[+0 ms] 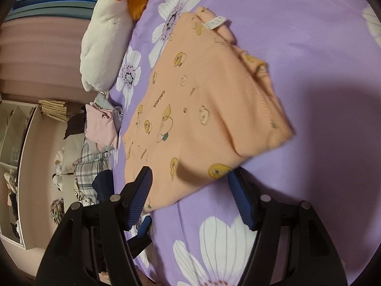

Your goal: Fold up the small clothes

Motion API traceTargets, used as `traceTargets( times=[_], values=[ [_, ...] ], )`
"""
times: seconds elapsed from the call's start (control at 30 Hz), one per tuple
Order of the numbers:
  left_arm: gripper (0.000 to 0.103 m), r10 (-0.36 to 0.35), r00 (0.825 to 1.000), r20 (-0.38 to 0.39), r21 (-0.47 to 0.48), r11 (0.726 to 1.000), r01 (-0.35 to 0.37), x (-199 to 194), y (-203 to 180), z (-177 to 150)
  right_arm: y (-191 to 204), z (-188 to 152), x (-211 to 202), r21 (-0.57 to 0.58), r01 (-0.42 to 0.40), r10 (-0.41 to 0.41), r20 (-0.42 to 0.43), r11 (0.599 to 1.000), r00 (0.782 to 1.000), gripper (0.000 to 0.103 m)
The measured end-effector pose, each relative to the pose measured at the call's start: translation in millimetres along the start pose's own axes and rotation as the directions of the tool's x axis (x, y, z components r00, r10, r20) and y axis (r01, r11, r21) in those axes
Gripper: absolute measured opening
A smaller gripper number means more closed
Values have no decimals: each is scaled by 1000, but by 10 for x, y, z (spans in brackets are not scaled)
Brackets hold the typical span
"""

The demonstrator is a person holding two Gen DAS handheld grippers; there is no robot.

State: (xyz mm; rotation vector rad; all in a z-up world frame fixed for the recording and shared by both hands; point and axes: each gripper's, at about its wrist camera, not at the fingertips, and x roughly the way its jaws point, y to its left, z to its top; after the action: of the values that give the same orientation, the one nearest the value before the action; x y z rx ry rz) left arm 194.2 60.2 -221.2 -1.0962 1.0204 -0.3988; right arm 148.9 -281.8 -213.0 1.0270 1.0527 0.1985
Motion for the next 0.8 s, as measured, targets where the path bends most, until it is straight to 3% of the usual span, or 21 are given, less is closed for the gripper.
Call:
traceTargets(
  times=[0.13,0.33,0.43,0.47,0.53,0.57,0.6,0.67,0.73,0.8],
  values=[
    [89,-6,1000,-16,41,999,7,114,-57,98,105,90,60,-78,46,-43,29,996,999,66],
    [89,8,1000,-20,106,994,-6,272,-117,222,116,270,179,-57,40,-36,66,998,997,67],
    [72,46,999,15,119,992,-47,322,-120,262,97,358,229,-30,12,-9,90,999,996,64],
    [61,75,997,21,121,990,-77,356,-109,280,87,389,246,-27,8,-5,105,1000,994,61],
    [39,124,991,58,100,987,-130,423,-41,325,81,398,273,-28,18,-14,125,999,992,48],
    [25,144,987,70,83,985,-150,444,-2,345,54,401,285,-26,37,-33,143,999,989,35],
    [20,150,986,74,62,986,-155,459,43,362,34,408,296,-22,53,-49,155,998,987,22],
    [18,150,985,87,37,987,-154,456,79,365,-31,401,302,-12,63,-60,184,998,981,14],
    [16,194,975,111,74,977,-202,444,14,321,-2,383,310,-46,88,-77,198,995,977,12],
    [14,267,951,156,141,947,-289,431,-117,233,95,364,310,-105,140,-114,216,985,970,14]
  ],
)
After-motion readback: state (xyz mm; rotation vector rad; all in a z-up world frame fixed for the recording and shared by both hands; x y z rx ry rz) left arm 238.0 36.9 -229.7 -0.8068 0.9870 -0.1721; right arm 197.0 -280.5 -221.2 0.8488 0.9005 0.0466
